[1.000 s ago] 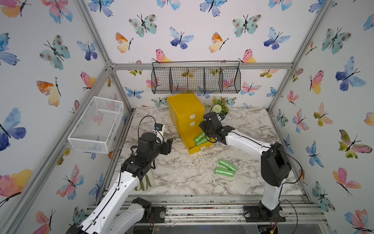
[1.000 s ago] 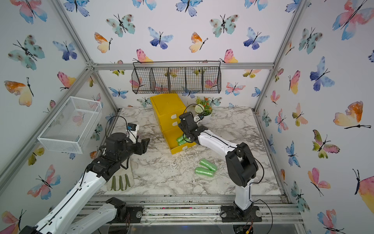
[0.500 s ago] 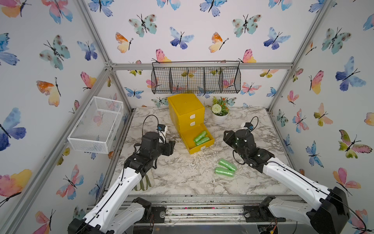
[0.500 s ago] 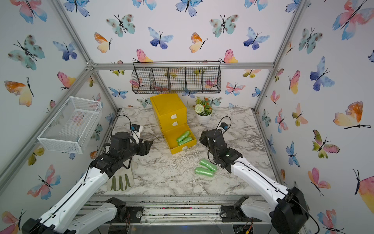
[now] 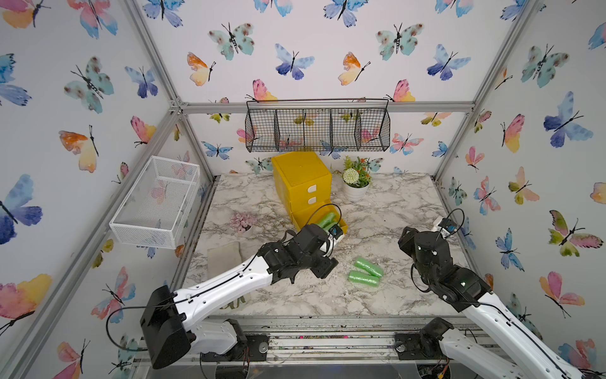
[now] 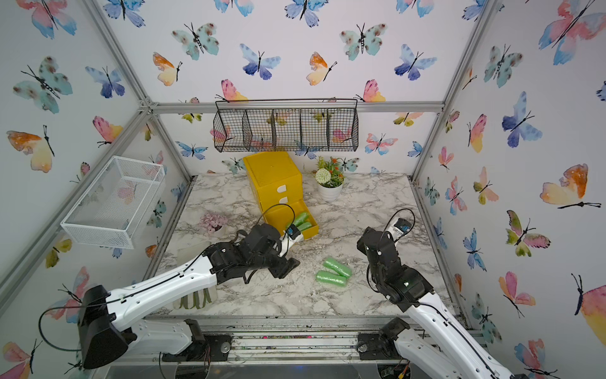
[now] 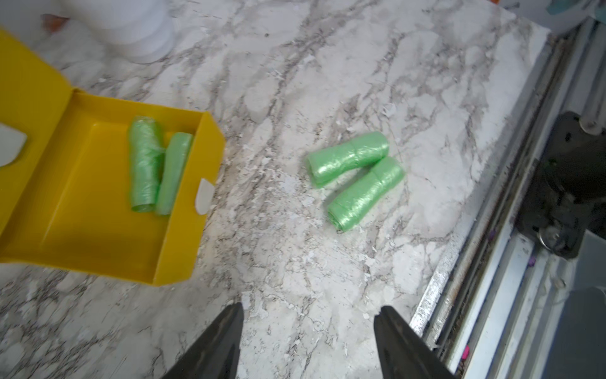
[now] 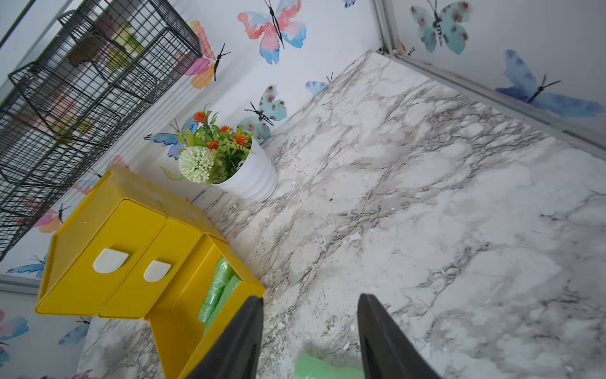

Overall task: Sort the rolls of trash bags by color and place them into the drawer
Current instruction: Pick up the roll of trash bags from the center of the board.

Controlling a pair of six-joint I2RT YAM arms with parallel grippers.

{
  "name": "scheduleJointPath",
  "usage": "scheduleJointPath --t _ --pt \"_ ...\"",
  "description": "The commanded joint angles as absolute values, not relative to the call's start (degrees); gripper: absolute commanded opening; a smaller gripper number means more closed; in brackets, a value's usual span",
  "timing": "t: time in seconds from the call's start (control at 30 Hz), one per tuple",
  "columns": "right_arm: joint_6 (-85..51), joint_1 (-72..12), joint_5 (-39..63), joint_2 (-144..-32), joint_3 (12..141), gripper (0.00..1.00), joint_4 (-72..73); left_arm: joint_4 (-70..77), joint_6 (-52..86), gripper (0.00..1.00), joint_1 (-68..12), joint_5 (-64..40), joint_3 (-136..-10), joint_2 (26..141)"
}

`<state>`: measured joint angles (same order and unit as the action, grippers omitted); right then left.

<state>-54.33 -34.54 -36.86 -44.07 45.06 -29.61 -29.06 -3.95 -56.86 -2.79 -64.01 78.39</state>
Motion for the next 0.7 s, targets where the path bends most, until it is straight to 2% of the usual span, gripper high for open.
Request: scheduleJointPath --t 0.0,0.23,0.4,0.67 --pt "-53.6 -34.26 -39.26 -44.78 47.51 0.52 -36.81 -32.34 -10.64 0.66 -57.63 -8.53 -67.98 82.97" --pt "-54.83 -33.85 -37.26 -45.79 48.08 0.52 -40.49 -33.56 -17.29 0.73 -61.78 -9.11 -72.88 94.15" --pt "-54.5 -33.15 -36.3 -46.83 47.99 0.52 -40.42 -34.52 -19.15 0.71 -64.22 -5.7 -76.99 101.46" --pt "-53.36 -32.26 -34.37 -46.67 47.42 0.52 -38.83 -25.37 -24.33 0.68 -66.2 -2.54 -74.52 102.64"
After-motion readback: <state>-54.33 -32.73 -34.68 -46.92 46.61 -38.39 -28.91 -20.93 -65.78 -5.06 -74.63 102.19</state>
